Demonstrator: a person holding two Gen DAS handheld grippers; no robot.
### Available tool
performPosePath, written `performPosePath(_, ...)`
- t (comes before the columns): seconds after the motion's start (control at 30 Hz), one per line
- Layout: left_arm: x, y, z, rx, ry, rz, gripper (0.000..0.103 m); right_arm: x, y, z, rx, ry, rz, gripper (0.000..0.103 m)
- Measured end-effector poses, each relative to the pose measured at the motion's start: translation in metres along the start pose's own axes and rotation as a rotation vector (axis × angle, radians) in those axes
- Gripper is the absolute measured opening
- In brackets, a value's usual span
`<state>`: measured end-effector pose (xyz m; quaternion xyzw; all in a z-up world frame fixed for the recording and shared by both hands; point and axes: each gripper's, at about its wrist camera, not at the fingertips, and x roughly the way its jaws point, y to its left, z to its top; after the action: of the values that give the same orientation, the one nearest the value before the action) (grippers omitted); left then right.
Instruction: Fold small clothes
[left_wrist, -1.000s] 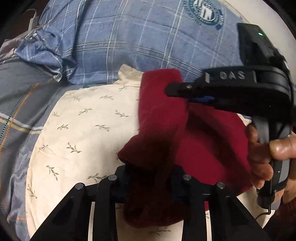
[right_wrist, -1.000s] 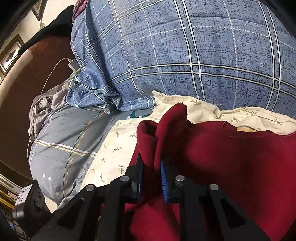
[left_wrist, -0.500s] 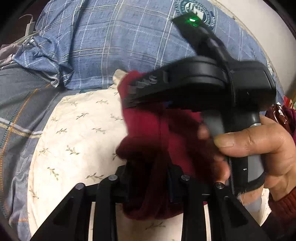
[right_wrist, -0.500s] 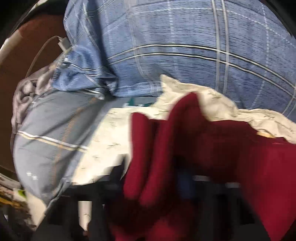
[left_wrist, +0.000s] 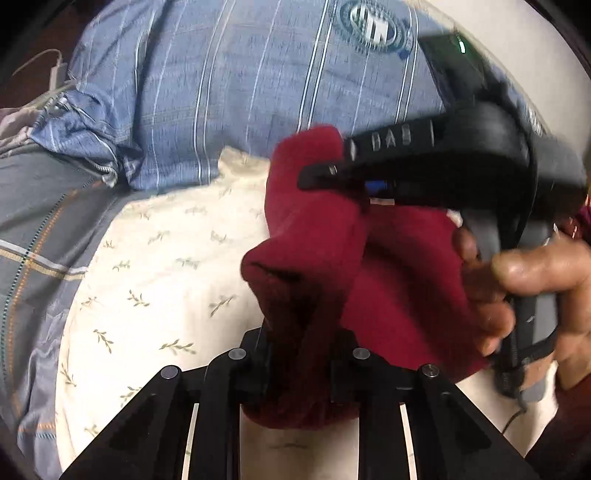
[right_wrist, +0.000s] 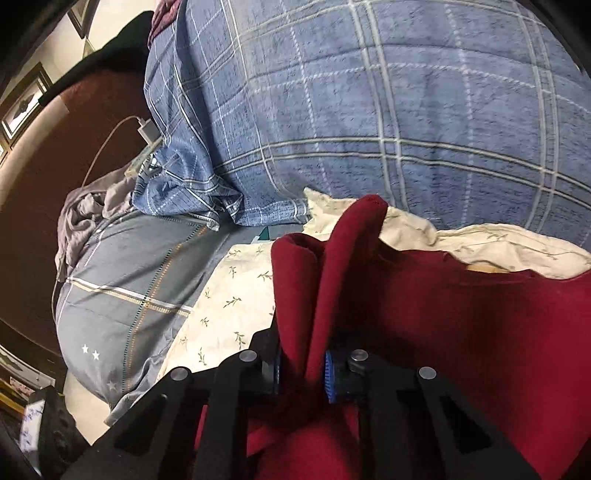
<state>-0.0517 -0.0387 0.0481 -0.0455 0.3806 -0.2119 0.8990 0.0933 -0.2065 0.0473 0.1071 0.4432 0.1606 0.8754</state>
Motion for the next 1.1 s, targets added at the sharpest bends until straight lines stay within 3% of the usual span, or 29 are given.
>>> performPosePath(0.2,-0.021,-0.058,0.017,0.076,-0.028,-0.088,0.019,-0.068,-0.038,0.005,-0.014,-0.069,-0.031,0.016)
performPosePath(0.4,-0.001,-0.146,0.025,0.200,-0.007,-0.171,0.019,-0.120,-0.107,-0.008,0.056,-0.120,-0.137,0.016)
performPosePath(0.53,0.034,-0.187,0.019,0.228,0.049,-0.201,0.019,-0.121,-0.158,-0.022,0.146,-0.112,-0.210,0.016)
performPosePath(0.63,0.062,-0.202,0.013,0.241,0.090,-0.195,0.020,-0.098,-0.194,-0.036,0.237,-0.070,-0.227,0.016)
performPosePath(0.7,0.071,-0.205,0.008,0.254,0.134,-0.200,0.030,-0.087,-0.203,-0.043,0.258,-0.061,-0.238,0.021)
performPosePath(0.77,0.063,-0.205,0.009,0.257,0.152,-0.247,0.049,-0.093,-0.206,-0.049,0.294,-0.093,-0.227,0.029)
performPosePath(0.87,0.031,-0.190,0.012,0.285,0.101,-0.274,0.067,-0.117,-0.205,-0.060,0.354,-0.136,-0.150,0.049)
performPosePath(0.97,-0.004,-0.159,0.015,0.319,0.009,-0.198,0.073,-0.148,-0.190,-0.077,0.329,-0.168,-0.111,0.063)
performPosePath(1.1,-0.021,-0.125,0.008,0.261,-0.020,-0.095,0.073,-0.162,-0.174,-0.098,0.310,-0.152,-0.069,0.072)
